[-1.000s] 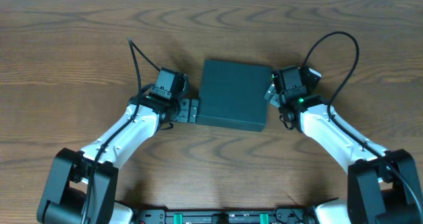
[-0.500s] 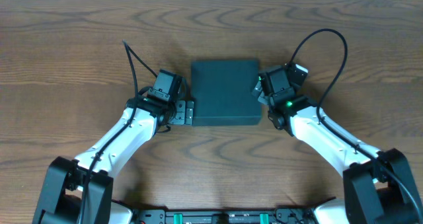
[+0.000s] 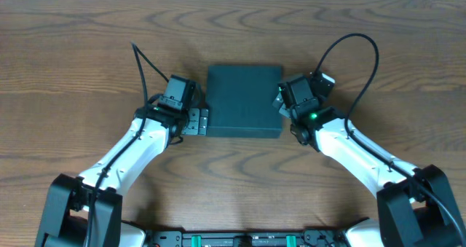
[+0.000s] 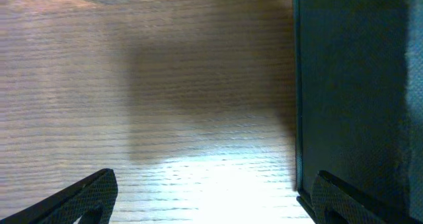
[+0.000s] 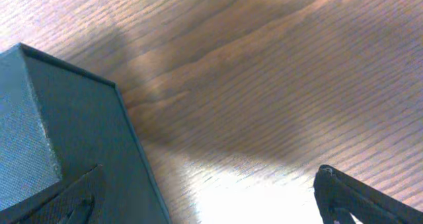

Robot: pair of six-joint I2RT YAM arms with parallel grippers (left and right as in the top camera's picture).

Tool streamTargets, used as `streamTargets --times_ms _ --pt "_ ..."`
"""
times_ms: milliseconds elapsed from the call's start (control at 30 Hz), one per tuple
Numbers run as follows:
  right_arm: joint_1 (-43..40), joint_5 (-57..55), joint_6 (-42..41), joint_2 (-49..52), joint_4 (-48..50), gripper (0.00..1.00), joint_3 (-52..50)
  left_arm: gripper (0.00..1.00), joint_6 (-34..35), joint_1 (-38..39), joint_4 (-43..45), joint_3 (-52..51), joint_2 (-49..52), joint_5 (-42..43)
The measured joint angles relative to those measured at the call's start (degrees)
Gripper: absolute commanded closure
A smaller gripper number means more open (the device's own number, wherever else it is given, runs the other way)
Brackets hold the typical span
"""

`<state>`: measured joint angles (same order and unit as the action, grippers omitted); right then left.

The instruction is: Pack container

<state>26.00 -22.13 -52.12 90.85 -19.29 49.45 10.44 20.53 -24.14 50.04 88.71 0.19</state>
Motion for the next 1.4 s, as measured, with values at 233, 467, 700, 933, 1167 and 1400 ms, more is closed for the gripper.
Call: streamTargets --times_ms 233,467,700,933,1167,1400 --pt "0.3 -0.2 0.0 -0.3 -1.0 0.01 0.1 0.05 -1.7 -0.7 0.4 0.0 -0.1 0.0" --pt "1.9 3.3 5.0 -12.5 -12.3 0.01 0.3 0.05 -1.9 -0.2 -4.8 0.5 -12.0 2.3" --pt "1.9 4.4 20.2 -36.3 -18.4 0.01 1.5 0.05 -6.1 0.0 -18.8 3.3 -32.9 2.8" --pt "4.1 4.7 27.4 -60.9 -24.9 0.01 1.6 0.05 -7.2 0.0 -29.0 3.4 -51.9 -0.7" --pt "4.3 6.9 30.1 -71.3 -25.2 0.01 2.1 0.05 -5.9 0.0 -38.4 3.4 -59.5 -2.2" --pt "4.3 7.5 30.4 -71.4 -35.0 0.01 2.0 0.05 -5.7 0.0 -45.4 3.4 -59.5 -2.4"
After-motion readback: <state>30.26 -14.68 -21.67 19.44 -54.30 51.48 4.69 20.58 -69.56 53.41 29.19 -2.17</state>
